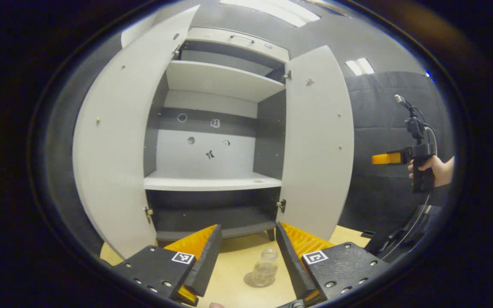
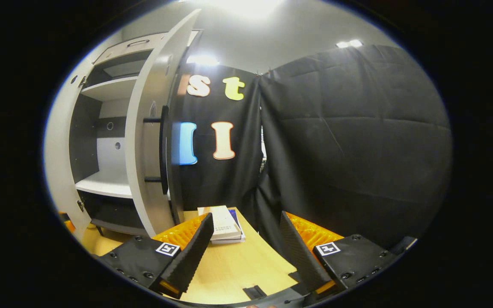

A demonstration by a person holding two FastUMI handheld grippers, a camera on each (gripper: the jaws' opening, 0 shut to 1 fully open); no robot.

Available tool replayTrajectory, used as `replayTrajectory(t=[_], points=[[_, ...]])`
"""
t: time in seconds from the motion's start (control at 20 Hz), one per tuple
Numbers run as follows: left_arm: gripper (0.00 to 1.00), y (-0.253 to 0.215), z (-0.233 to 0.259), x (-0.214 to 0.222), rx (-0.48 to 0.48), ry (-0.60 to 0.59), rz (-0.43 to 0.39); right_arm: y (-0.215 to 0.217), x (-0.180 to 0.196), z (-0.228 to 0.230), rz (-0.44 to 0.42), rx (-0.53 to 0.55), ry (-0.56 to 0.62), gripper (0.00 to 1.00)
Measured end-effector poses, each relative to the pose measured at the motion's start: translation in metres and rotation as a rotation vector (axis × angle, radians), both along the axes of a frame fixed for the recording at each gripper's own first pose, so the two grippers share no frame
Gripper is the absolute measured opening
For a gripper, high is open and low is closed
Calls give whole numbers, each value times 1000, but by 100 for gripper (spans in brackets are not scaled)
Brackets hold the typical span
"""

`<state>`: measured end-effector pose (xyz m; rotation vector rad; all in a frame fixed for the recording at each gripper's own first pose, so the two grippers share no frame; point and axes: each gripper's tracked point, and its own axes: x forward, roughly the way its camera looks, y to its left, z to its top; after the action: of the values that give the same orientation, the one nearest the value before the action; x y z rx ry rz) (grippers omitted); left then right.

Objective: Grasp the bottle in the cabinet with the left hand and place it on the coaster, then close the right door with the right hand and the left door with the left hand.

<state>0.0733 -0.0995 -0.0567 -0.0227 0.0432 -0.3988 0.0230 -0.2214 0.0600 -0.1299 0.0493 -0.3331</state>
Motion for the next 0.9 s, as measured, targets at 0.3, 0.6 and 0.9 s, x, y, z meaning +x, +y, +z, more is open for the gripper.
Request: replayTrajectory(t=[0.3, 0.6, 0.9], points=[[76, 35, 55, 15, 51, 24, 308, 7, 68, 60, 217, -41, -64, 99], [76, 32, 112, 20, -2, 26, 478, 14, 108, 65, 365, 19, -60, 99], [80, 56, 126, 10, -11, 31, 614, 41, 119, 74, 474, 75, -47, 97]])
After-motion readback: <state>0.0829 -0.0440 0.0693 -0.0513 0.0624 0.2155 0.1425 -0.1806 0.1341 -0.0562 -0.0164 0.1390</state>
